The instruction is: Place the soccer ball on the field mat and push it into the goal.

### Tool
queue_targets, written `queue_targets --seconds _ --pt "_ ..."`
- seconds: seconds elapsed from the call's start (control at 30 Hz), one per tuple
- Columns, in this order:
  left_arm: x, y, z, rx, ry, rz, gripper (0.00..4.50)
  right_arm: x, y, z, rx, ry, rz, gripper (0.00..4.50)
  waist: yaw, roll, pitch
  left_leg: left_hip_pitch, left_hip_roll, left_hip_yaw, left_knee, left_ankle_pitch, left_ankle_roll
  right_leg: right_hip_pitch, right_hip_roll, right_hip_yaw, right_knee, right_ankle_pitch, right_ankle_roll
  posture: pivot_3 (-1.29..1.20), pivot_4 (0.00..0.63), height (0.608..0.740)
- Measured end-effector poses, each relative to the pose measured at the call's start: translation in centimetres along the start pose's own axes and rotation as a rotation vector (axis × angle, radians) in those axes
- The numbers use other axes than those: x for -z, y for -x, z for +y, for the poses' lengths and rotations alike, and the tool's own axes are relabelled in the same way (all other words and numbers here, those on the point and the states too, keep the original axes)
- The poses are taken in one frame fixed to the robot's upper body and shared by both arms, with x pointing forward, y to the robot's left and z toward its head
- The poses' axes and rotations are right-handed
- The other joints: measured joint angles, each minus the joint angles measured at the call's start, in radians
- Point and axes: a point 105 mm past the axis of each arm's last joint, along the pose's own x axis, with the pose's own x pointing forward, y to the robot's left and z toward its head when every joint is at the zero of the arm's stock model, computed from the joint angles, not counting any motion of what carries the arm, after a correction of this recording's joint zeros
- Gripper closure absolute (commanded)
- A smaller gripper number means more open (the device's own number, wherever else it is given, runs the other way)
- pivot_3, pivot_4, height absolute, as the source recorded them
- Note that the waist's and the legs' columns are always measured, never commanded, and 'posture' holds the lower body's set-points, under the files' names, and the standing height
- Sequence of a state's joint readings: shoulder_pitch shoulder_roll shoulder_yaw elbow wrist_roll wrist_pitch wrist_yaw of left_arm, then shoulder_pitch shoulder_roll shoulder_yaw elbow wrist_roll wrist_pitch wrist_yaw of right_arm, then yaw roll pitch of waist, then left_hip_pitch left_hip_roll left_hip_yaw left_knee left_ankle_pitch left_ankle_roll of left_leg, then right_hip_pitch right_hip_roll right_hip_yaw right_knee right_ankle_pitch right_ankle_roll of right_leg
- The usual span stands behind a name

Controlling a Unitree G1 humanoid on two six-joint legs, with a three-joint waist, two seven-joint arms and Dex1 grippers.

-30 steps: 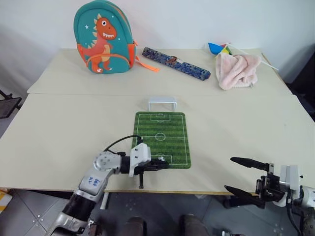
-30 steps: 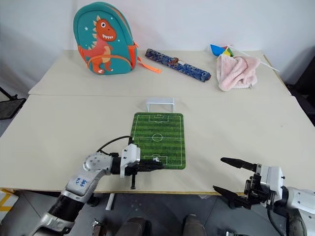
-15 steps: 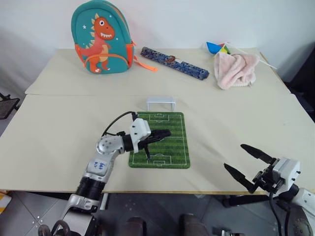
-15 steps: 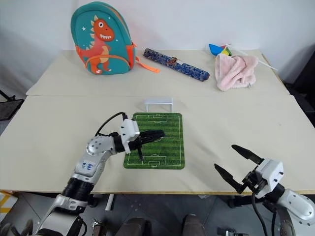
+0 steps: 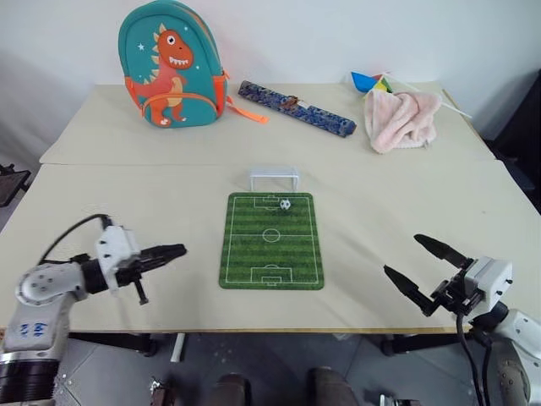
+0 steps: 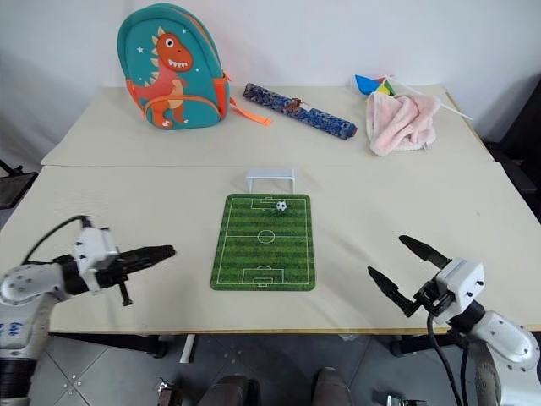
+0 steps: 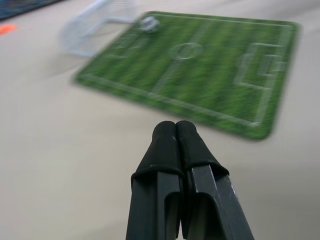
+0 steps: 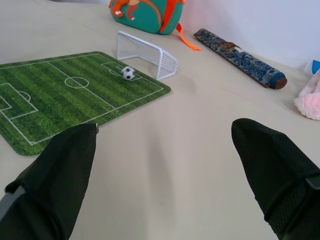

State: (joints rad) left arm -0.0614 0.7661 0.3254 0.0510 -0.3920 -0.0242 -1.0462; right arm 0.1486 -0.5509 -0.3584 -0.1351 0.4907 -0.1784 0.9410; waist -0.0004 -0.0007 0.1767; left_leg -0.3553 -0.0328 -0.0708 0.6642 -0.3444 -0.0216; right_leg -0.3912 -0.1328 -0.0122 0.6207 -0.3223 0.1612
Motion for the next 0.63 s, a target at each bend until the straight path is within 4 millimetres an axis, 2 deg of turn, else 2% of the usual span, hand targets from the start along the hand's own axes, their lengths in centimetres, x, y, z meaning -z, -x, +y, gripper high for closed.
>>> queue_targets --seconds 0.13,0.23,0.63 --pt "1.6 1.9 0.1 -0.064 0.057 0.039 4.47 0.5 0.1 -0.3 -0.016 -0.008 0.013 0.00 -0.001 0.000 0.000 0.000 0.000 0.001 0.000 0.000 0.000 0.000 0.000 0.000 0.000 0.000 0.000 0.00 0.150 0.740" --pt "2.0 2.9 0.2 -0.119 0.081 0.031 4.47 0.4 -0.1 -0.9 -0.035 0.013 0.015 0.00 -0.001 0.000 0.000 0.000 0.000 0.001 0.000 0.000 0.000 0.000 0.000 0.000 0.000 0.000 0.000 0.00 0.150 0.740" --pt "2.2 1.9 -0.2 -0.137 0.094 -0.014 4.47 0.3 -0.4 -1.2 -0.051 0.018 0.005 0.00 -0.001 0.000 0.000 0.000 0.000 0.001 0.000 0.000 0.000 0.000 0.000 0.000 0.000 0.000 0.000 0.00 0.150 0.740"
